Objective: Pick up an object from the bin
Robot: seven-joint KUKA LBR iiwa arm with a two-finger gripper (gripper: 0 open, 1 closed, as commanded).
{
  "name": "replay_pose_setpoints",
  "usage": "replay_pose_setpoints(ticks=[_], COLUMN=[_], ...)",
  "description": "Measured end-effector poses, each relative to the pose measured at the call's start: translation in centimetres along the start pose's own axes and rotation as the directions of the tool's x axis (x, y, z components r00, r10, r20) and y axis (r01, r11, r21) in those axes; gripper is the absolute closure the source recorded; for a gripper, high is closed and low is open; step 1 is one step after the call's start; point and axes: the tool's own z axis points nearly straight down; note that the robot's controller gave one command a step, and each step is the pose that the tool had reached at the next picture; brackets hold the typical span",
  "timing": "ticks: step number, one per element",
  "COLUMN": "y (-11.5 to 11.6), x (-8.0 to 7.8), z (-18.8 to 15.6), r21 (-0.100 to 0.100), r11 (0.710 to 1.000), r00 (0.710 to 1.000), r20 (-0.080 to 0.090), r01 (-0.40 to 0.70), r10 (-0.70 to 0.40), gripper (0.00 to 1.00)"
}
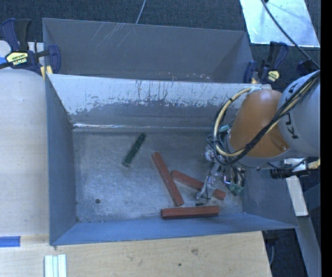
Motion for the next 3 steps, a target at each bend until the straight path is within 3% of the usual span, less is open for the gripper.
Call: replay_pose_setpoints(ticks=[1,3], y=[2.92,2.91], x=[0.13,0.17], z=[0.08,-0.21], r21=[-0.001,0.000], r11=[0.993,0.993], r00=[0.993,0.993], r20=[0.002,0.001], r01=[-0.119,-0.118], r10=[0.119,0.118], gripper=[1.00,1.00])
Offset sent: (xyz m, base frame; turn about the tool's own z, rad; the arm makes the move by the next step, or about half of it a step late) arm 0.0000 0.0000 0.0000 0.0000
